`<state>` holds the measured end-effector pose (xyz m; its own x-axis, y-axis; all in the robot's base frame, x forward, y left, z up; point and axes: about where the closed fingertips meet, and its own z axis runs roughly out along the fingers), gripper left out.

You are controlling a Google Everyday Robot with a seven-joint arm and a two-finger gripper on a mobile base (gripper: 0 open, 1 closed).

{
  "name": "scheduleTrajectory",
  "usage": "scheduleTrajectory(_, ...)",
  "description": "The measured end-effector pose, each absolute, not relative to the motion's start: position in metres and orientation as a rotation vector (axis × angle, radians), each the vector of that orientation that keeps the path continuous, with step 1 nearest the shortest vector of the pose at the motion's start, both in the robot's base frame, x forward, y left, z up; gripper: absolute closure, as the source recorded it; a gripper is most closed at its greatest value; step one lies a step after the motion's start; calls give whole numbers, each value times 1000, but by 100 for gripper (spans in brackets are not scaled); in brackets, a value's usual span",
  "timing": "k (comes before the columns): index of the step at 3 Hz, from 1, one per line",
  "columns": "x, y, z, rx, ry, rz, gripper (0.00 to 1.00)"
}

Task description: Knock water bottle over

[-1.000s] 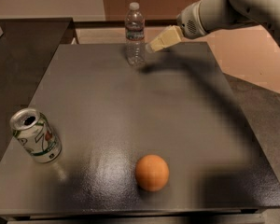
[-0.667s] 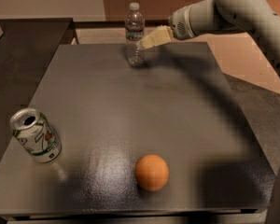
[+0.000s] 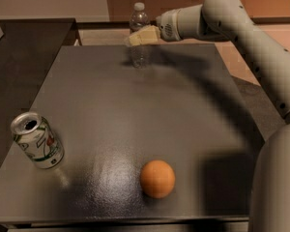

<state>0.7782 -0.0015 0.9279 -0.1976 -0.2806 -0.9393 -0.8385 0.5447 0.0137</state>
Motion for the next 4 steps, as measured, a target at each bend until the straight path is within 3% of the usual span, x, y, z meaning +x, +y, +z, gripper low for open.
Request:
scheduleTrajectory(1,780,18,934,-957,1688,739,18)
scheduleTrajectory(3,771,26,943,-997,1623,797,65)
scheduleTrajectory(4,751,9,954,-1078,1643,735,88)
